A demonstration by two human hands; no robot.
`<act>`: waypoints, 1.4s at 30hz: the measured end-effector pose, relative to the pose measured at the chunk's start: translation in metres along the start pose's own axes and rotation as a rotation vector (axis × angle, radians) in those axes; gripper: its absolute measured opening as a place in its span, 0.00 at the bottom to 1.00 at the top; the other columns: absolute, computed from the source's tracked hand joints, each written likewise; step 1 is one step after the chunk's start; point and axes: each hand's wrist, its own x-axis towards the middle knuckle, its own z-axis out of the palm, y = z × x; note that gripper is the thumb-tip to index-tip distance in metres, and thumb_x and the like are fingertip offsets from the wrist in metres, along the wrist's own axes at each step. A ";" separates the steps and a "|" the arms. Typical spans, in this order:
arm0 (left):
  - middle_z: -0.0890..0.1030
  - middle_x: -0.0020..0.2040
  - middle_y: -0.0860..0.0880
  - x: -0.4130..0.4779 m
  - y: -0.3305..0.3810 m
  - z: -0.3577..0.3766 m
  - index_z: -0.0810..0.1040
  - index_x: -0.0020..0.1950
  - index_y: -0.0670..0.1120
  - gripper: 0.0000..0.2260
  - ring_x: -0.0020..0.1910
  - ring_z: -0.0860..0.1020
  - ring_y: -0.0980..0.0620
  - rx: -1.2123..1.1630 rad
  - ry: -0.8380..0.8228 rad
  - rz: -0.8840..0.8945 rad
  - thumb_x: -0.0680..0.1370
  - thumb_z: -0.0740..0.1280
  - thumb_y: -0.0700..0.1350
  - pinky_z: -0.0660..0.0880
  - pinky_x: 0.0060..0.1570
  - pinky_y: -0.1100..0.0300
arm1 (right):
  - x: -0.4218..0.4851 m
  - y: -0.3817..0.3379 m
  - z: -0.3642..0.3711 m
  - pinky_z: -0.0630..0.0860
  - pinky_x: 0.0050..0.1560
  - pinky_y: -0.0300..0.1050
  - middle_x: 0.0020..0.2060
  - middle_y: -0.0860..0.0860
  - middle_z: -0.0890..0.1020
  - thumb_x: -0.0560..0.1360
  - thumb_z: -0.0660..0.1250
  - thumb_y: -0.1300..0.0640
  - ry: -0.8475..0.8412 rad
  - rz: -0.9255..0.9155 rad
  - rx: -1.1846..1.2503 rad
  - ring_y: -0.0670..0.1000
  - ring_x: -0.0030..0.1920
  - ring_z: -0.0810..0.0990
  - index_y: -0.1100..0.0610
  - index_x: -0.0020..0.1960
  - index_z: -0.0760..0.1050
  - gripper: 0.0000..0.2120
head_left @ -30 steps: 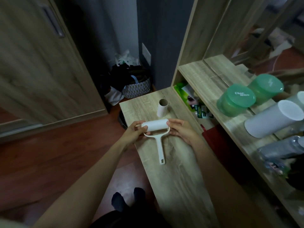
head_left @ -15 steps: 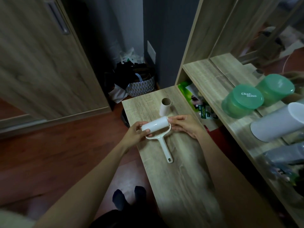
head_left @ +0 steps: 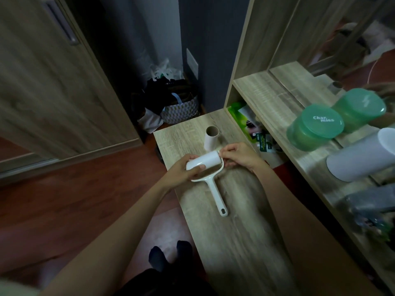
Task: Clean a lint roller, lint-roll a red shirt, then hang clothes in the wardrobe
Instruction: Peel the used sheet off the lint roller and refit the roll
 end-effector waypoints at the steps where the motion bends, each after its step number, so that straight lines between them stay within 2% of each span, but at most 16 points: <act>1: 0.79 0.47 0.50 0.004 0.002 0.002 0.76 0.53 0.52 0.11 0.41 0.78 0.54 0.035 -0.002 0.023 0.74 0.71 0.52 0.76 0.40 0.60 | 0.000 0.000 0.000 0.76 0.30 0.32 0.34 0.54 0.81 0.73 0.69 0.64 0.002 -0.009 -0.014 0.41 0.27 0.80 0.59 0.43 0.80 0.01; 4: 0.79 0.43 0.53 0.010 0.003 0.006 0.76 0.48 0.57 0.08 0.39 0.77 0.55 0.096 0.029 0.061 0.73 0.73 0.53 0.75 0.37 0.61 | 0.000 0.002 -0.001 0.78 0.33 0.34 0.36 0.53 0.82 0.72 0.70 0.63 0.018 -0.024 -0.048 0.44 0.32 0.81 0.61 0.46 0.80 0.03; 9: 0.79 0.44 0.55 0.012 -0.001 0.011 0.77 0.49 0.57 0.11 0.40 0.77 0.57 0.131 0.060 0.117 0.70 0.72 0.57 0.72 0.37 0.67 | -0.001 0.007 0.000 0.82 0.45 0.46 0.42 0.58 0.84 0.69 0.70 0.64 0.051 -0.044 -0.084 0.53 0.41 0.83 0.64 0.49 0.80 0.08; 11: 0.79 0.44 0.55 0.014 -0.004 0.012 0.77 0.51 0.54 0.14 0.41 0.77 0.58 0.149 0.087 0.118 0.70 0.71 0.58 0.70 0.37 0.70 | -0.004 0.008 0.003 0.82 0.44 0.45 0.43 0.60 0.83 0.70 0.70 0.67 0.091 -0.068 -0.054 0.54 0.41 0.82 0.66 0.50 0.79 0.10; 14: 0.80 0.46 0.54 0.016 -0.006 0.013 0.78 0.53 0.52 0.17 0.43 0.78 0.56 0.164 0.112 0.128 0.69 0.71 0.59 0.72 0.40 0.65 | -0.005 0.010 0.007 0.81 0.38 0.39 0.44 0.62 0.82 0.70 0.70 0.68 0.139 -0.093 -0.011 0.52 0.39 0.81 0.67 0.52 0.79 0.10; 17: 0.82 0.50 0.54 0.017 -0.007 0.014 0.80 0.56 0.53 0.18 0.48 0.80 0.55 0.154 0.119 0.165 0.70 0.71 0.58 0.74 0.45 0.63 | -0.004 0.012 0.007 0.81 0.38 0.41 0.45 0.64 0.82 0.70 0.69 0.67 0.144 -0.087 -0.012 0.53 0.40 0.81 0.67 0.51 0.79 0.10; 21: 0.83 0.55 0.54 0.016 -0.006 0.019 0.80 0.60 0.53 0.17 0.55 0.80 0.58 0.083 0.104 0.217 0.72 0.73 0.52 0.75 0.55 0.61 | -0.001 0.012 0.002 0.81 0.36 0.39 0.44 0.58 0.81 0.72 0.68 0.64 0.073 -0.029 -0.014 0.50 0.39 0.81 0.63 0.50 0.77 0.07; 23: 0.83 0.56 0.54 0.016 -0.007 0.022 0.80 0.61 0.52 0.18 0.56 0.80 0.57 0.071 0.104 0.219 0.72 0.74 0.52 0.75 0.57 0.60 | -0.001 0.013 -0.001 0.80 0.35 0.39 0.41 0.56 0.81 0.73 0.67 0.63 0.026 -0.028 -0.012 0.49 0.37 0.81 0.60 0.46 0.76 0.02; 26: 0.83 0.57 0.53 0.016 -0.007 0.025 0.80 0.61 0.51 0.21 0.57 0.79 0.57 0.049 0.100 0.209 0.70 0.73 0.55 0.75 0.58 0.60 | 0.000 0.014 -0.003 0.80 0.37 0.44 0.34 0.52 0.79 0.73 0.66 0.64 0.034 -0.049 -0.032 0.49 0.33 0.81 0.58 0.39 0.73 0.05; 28: 0.83 0.56 0.53 0.016 -0.007 0.023 0.81 0.61 0.51 0.20 0.57 0.80 0.57 0.037 0.089 0.209 0.71 0.74 0.53 0.75 0.58 0.60 | -0.001 0.017 -0.003 0.81 0.41 0.49 0.33 0.52 0.79 0.72 0.67 0.64 0.022 -0.045 0.003 0.50 0.34 0.81 0.58 0.38 0.73 0.06; 32: 0.83 0.56 0.53 0.015 -0.008 0.019 0.80 0.61 0.51 0.18 0.56 0.80 0.56 0.034 0.070 0.184 0.72 0.74 0.50 0.75 0.57 0.61 | -0.005 0.022 -0.002 0.82 0.42 0.49 0.42 0.53 0.81 0.76 0.65 0.63 -0.088 0.003 0.250 0.52 0.42 0.81 0.58 0.47 0.74 0.02; 35: 0.83 0.53 0.54 0.013 -0.011 0.018 0.80 0.59 0.55 0.17 0.53 0.81 0.57 -0.008 0.072 0.147 0.70 0.73 0.55 0.76 0.54 0.61 | -0.009 0.026 -0.004 0.81 0.51 0.50 0.50 0.55 0.81 0.76 0.65 0.64 -0.187 0.026 0.346 0.53 0.50 0.81 0.59 0.55 0.75 0.08; 38: 0.83 0.52 0.53 0.011 -0.014 0.016 0.80 0.59 0.52 0.14 0.50 0.80 0.57 -0.026 0.036 0.107 0.74 0.73 0.49 0.75 0.50 0.65 | -0.011 0.030 -0.004 0.81 0.50 0.45 0.56 0.57 0.80 0.72 0.70 0.66 -0.171 0.009 0.259 0.53 0.53 0.82 0.59 0.59 0.76 0.16; 40: 0.82 0.55 0.49 0.009 -0.014 0.014 0.78 0.63 0.46 0.16 0.51 0.79 0.56 -0.050 -0.019 0.087 0.76 0.71 0.45 0.75 0.49 0.68 | -0.012 0.030 -0.002 0.81 0.47 0.43 0.55 0.58 0.80 0.70 0.72 0.65 -0.131 -0.009 0.201 0.53 0.51 0.83 0.59 0.57 0.77 0.16; 42: 0.81 0.56 0.48 0.007 -0.014 0.012 0.77 0.66 0.44 0.17 0.52 0.79 0.56 -0.077 -0.056 0.079 0.77 0.70 0.44 0.75 0.48 0.68 | -0.010 0.031 -0.002 0.81 0.45 0.42 0.54 0.59 0.80 0.70 0.72 0.65 -0.118 -0.025 0.167 0.52 0.48 0.84 0.59 0.56 0.77 0.15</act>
